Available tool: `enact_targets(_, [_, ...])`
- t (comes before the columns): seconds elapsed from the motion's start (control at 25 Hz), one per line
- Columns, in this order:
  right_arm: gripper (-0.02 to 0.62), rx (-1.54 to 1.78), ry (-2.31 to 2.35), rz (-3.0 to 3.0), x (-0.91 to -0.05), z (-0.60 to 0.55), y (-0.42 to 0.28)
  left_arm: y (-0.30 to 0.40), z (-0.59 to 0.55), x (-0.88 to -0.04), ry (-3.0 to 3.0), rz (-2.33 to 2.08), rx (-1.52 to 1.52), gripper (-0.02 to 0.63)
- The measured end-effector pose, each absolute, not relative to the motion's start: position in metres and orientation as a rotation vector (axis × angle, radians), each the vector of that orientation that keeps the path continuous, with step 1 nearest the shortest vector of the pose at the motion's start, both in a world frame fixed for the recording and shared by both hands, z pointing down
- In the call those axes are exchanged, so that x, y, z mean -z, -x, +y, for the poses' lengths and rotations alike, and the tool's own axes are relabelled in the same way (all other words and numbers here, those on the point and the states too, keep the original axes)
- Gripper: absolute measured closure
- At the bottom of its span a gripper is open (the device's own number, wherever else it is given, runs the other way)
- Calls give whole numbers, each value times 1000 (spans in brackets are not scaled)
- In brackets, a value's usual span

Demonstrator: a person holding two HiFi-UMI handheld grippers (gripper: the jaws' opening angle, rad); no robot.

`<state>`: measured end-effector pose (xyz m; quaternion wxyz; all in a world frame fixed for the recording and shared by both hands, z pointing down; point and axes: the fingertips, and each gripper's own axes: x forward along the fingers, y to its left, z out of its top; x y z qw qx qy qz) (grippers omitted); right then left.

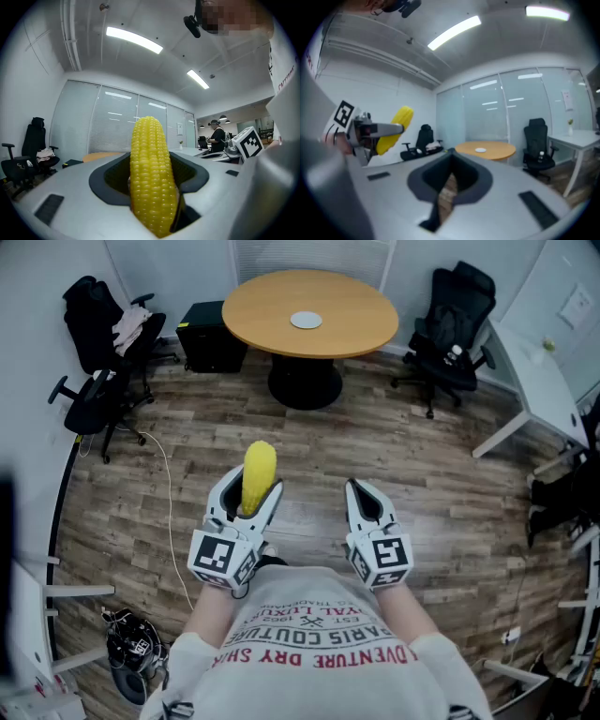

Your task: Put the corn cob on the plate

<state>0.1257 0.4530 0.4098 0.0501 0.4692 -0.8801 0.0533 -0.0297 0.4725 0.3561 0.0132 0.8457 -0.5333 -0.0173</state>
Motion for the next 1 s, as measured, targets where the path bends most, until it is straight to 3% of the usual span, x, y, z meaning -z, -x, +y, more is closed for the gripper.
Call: enact_targets(1.0, [566, -345, -1524, -2600, -436, 434, -163, 11, 451, -368, -2623, -1602, 85, 327])
